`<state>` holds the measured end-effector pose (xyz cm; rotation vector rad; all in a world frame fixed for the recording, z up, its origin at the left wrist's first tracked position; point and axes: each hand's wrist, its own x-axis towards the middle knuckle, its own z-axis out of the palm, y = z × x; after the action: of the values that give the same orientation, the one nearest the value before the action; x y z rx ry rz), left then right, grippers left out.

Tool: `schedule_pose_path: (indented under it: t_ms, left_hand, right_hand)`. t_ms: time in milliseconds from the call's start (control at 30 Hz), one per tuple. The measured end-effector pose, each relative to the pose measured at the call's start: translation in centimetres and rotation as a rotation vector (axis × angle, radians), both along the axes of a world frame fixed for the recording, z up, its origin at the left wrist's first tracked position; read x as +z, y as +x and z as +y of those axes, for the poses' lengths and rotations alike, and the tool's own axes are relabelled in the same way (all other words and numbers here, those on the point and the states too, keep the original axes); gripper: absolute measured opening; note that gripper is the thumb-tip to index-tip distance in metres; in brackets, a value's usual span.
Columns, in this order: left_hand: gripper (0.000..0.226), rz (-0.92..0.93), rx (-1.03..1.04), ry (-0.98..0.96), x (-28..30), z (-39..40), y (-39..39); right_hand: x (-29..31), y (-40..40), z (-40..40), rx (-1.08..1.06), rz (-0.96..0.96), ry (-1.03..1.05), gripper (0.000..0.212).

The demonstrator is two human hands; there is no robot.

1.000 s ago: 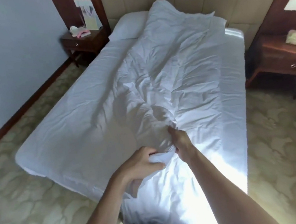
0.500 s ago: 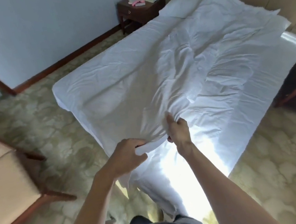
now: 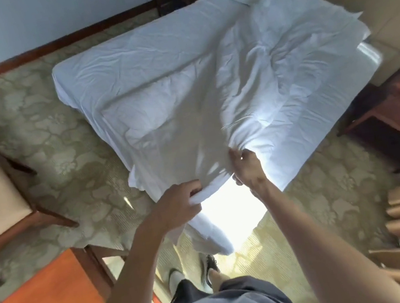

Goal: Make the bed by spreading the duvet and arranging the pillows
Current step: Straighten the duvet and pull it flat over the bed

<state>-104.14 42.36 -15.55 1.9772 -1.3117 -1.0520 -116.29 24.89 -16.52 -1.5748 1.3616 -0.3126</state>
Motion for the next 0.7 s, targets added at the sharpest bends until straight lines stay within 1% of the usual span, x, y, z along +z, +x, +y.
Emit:
schedule_pose_path:
  t_ms: [67,133,200,267,333,433,533,600,700]
  left_hand:
    - [0.012,0.023,-0.103,0.102,-0.5,0.4,-0.4]
    - [0.025,0.001,-0.146,0.19,-1.1,0.8,-1.0]
    - [0.023,-0.019,-0.147,0.217,-1.3,0.6,-1.7]
    - [0.014,-0.042,-0.149,0.231,-1.2,-0.3,-2.4]
    - [0.013,-0.099,-0.133,0.233,-0.9,-1.9,-3.1]
    - [0.01,-0.2,-0.038,0.212,-0.7,-5.7,-5.1]
    - [0.02,-0.284,0.082,0.184,-1.1,-10.5,-9.1]
    - [0.022,-0.269,0.116,0.158,-0.9,-13.9,-12.6]
    - [0.024,-0.225,0.078,0.122,0.0,-19.3,-18.0]
  right_hand:
    - [-0.1,-1.5,-0.6,0.149,0.201,0.04,0.033]
    - [-0.4,-3.0,-1.0,0.182,0.314,0.082,0.026]
    - [-0.7,-4.5,-1.8,0.183,0.332,0.104,0.023]
    - [-0.9,-5.8,-2.8,0.185,0.293,0.139,0.022]
    - [-0.9,-7.5,-4.4,0.198,0.278,0.14,0.023]
    - [-0.7,-11.0,-7.9,0.248,0.328,0.054,0.034]
    - [-0.1,-15.4,-12.4,0.373,0.433,-0.072,0.034]
    - [0.2,-18.8,-15.8,0.422,0.489,-0.136,0.036]
    - [1.0,-24.8,-20.8,0.392,0.467,-0.145,0.035]
